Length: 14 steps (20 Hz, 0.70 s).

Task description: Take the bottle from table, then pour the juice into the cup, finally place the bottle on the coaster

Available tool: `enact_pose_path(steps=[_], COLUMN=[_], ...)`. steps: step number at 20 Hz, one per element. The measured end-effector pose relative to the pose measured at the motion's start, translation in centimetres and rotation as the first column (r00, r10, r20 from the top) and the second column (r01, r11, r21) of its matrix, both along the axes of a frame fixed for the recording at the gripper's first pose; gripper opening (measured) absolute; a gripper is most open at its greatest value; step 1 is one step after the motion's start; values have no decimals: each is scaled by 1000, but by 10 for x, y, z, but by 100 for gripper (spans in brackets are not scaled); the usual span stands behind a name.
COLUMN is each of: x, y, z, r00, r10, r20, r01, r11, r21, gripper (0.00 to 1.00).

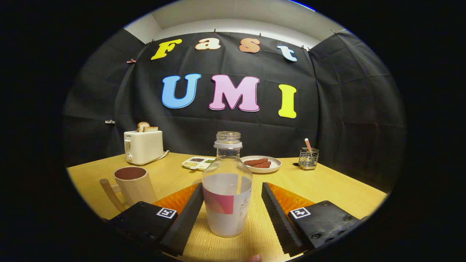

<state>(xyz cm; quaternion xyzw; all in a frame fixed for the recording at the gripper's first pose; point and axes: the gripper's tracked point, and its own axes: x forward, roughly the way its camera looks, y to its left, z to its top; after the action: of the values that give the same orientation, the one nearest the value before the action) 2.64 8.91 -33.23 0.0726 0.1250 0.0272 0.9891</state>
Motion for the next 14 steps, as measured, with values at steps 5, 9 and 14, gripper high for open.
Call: enact_pose_path(steps=[5, 9, 14], x=[4, 10, 21], y=[5, -2, -19], z=[-8, -2, 41], r00=[1000, 997, 994], r10=[-16, -58, -54], r20=[-15, -53, -93], r01=[16, 56, 24], r11=[1000, 998, 955], r21=[0, -28, -295], gripper=[90, 72, 70])
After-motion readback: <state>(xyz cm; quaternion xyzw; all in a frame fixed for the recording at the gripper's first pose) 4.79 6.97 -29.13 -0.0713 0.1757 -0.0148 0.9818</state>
